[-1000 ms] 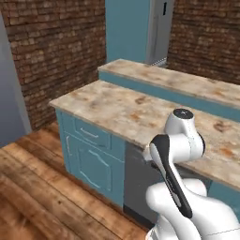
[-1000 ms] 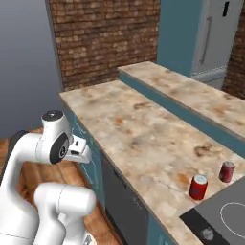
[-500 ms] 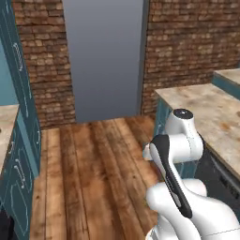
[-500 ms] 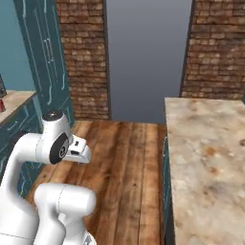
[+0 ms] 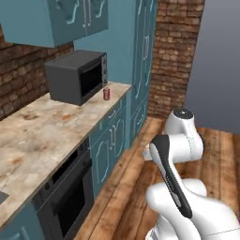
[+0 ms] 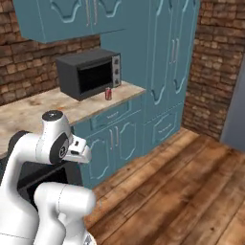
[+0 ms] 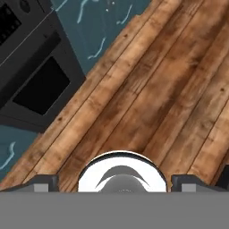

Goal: Four empty soda cans are scattered around the kitchen. Gather all the cans and cluster them next to the stove for recycling.

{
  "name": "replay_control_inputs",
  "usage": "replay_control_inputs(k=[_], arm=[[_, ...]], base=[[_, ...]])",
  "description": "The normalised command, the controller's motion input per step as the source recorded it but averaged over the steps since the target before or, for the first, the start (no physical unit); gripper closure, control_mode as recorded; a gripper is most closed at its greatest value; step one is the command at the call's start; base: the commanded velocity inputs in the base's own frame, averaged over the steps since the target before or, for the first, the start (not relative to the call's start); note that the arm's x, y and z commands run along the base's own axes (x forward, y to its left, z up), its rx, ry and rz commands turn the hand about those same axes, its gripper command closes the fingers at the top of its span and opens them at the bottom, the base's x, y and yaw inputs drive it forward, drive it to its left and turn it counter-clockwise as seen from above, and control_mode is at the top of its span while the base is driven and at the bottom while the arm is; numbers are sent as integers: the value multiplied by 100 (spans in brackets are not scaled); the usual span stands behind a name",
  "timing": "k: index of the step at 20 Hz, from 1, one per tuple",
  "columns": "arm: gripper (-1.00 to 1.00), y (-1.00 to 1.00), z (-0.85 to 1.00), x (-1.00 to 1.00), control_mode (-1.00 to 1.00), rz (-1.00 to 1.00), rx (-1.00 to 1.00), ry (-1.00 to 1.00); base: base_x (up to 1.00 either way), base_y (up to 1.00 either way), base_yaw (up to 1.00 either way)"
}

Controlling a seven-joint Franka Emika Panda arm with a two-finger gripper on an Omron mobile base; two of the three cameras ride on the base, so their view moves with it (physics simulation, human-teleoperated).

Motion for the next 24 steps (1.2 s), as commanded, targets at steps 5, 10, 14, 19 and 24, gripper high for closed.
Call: replay_control_inputs(k=[5,10,14,19,24], arm=[[-100,0,0,0,100,0,0,0],[-100,0,0,0,100,0,0,0],[-100,0,0,0,100,0,0,0],[-100,0,0,0,100,0,0,0],[-100,0,0,0,100,0,0,0]], base=[[83,-35,59],[100,-83,47],[100,-87,48],[100,-74,54],[100,-71,58]])
